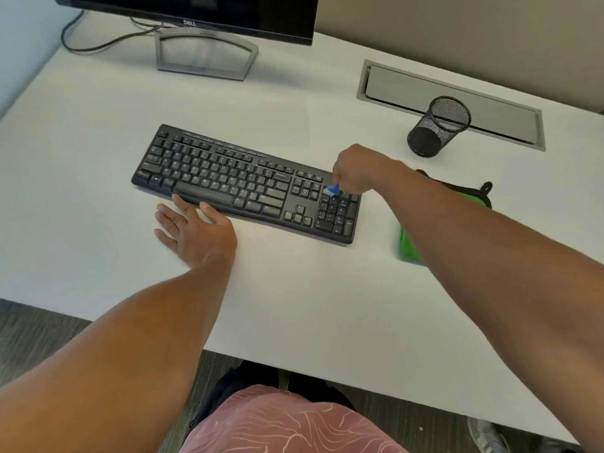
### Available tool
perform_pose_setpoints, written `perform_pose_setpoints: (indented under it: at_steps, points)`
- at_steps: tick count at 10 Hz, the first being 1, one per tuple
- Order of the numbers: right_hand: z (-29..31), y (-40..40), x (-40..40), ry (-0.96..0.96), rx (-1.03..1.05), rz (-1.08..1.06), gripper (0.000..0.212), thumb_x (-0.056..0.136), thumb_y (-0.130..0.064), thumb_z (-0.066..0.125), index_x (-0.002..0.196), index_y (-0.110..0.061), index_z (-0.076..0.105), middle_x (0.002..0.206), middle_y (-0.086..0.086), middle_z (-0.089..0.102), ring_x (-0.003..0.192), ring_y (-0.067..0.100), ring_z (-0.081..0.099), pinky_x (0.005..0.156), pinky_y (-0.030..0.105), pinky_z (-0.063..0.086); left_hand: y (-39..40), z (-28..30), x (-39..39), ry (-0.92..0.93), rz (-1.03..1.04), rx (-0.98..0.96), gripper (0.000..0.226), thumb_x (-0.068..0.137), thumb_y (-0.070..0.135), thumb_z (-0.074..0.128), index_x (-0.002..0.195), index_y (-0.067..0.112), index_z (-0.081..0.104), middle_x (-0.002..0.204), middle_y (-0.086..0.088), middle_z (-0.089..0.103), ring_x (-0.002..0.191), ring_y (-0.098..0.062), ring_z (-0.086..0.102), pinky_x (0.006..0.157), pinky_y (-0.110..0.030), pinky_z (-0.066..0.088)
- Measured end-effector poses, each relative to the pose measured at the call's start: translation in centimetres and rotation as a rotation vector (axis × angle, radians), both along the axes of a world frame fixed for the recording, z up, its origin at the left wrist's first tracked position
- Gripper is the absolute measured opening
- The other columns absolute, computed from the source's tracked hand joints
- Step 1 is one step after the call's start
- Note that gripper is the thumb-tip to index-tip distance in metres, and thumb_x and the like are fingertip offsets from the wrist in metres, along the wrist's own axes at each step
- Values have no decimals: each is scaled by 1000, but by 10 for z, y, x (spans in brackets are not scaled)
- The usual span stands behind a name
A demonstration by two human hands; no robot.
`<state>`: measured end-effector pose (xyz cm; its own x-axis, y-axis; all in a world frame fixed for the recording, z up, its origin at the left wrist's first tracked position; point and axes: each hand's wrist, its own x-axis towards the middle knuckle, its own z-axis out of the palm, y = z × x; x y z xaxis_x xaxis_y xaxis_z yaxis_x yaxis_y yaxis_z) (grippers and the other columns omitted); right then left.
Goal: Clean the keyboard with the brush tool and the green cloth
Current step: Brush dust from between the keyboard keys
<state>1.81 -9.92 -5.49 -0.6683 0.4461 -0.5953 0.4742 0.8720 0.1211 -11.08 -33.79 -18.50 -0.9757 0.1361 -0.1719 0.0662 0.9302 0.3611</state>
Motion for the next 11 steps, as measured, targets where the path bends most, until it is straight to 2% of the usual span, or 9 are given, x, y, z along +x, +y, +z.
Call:
perform_pose_setpoints:
  at_steps: [1, 2, 4, 5, 7, 8, 9, 10, 11]
  points:
    - [-5, -2, 11, -80, 87, -16, 29, 92, -18, 58, 67, -10, 45, 76, 4, 46, 80, 28, 50, 70, 33, 47, 0, -1, -1, 5, 0, 0, 64, 104, 45, 13, 162, 18, 3, 169, -11, 0, 156, -23, -6, 125, -46, -7]
    - [3, -3, 14, -163, 98, -66, 20, 84, -11, 65, 72, -11, 49, 73, 3, 44, 82, 29, 53, 68, 32, 45, 0, -1, -1, 6, 1, -1, 64, 104, 45, 12, 162, 19, 3, 169, -11, 0, 156, -23, -6, 125, -45, -7]
    - [4, -10, -7, 15, -90, -86, 22, 87, -9, 48, 68, -8, 59, 72, 4, 55, 76, 26, 53, 66, 32, 46, 0, -1, -1, 11, 5, -6, 64, 104, 45, 12, 162, 18, 4, 169, -11, 1, 156, -23, -6, 125, -46, -6]
    - [-4, -15, 0, -33, -29, -14, 32, 90, -7, 47, 58, -9, 45, 63, 2, 44, 69, 22, 45, 65, 34, 45, 1, 0, 0, 13, 2, -4, 64, 104, 45, 13, 162, 18, 4, 169, -11, 1, 156, -23, -5, 125, -46, -6]
    - [2, -13, 6, -158, 36, 24, 26, 86, -6, 51, 62, -12, 43, 71, 3, 45, 80, 27, 53, 70, 32, 48, 0, -2, -1, 12, -1, -15, 64, 104, 45, 12, 162, 19, 3, 169, -11, 1, 156, -24, -5, 125, -46, -5]
    - [5, -13, -2, -54, 3, 21, 29, 89, -5, 45, 60, -10, 43, 65, 4, 44, 68, 22, 45, 65, 32, 43, 0, -2, -1, 11, 0, -11, 64, 104, 45, 12, 162, 19, 4, 169, -11, 1, 156, -24, -5, 125, -46, -6]
    - [1, -15, 0, -43, 36, 61, 35, 91, -11, 48, 57, -11, 41, 62, 3, 41, 62, 20, 41, 70, 36, 47, 0, -3, -1, 13, 3, -11, 64, 104, 45, 12, 162, 19, 4, 169, -11, 2, 156, -24, -5, 125, -46, -5]
    - [-2, -15, 10, -163, 72, 46, 29, 91, -15, 55, 64, -11, 46, 69, 1, 44, 77, 24, 52, 68, 32, 47, 0, -3, -1, 13, 3, -10, 64, 104, 45, 12, 162, 19, 4, 169, -12, 2, 156, -24, -5, 125, -46, -5]
    - [3, -13, 12, -210, 63, 9, 24, 87, -9, 56, 65, -11, 47, 72, 2, 47, 79, 25, 52, 63, 28, 44, 0, -3, -1, 17, 5, -7, 64, 104, 45, 13, 162, 19, 5, 169, -12, 2, 156, -24, -5, 125, -46, -5]
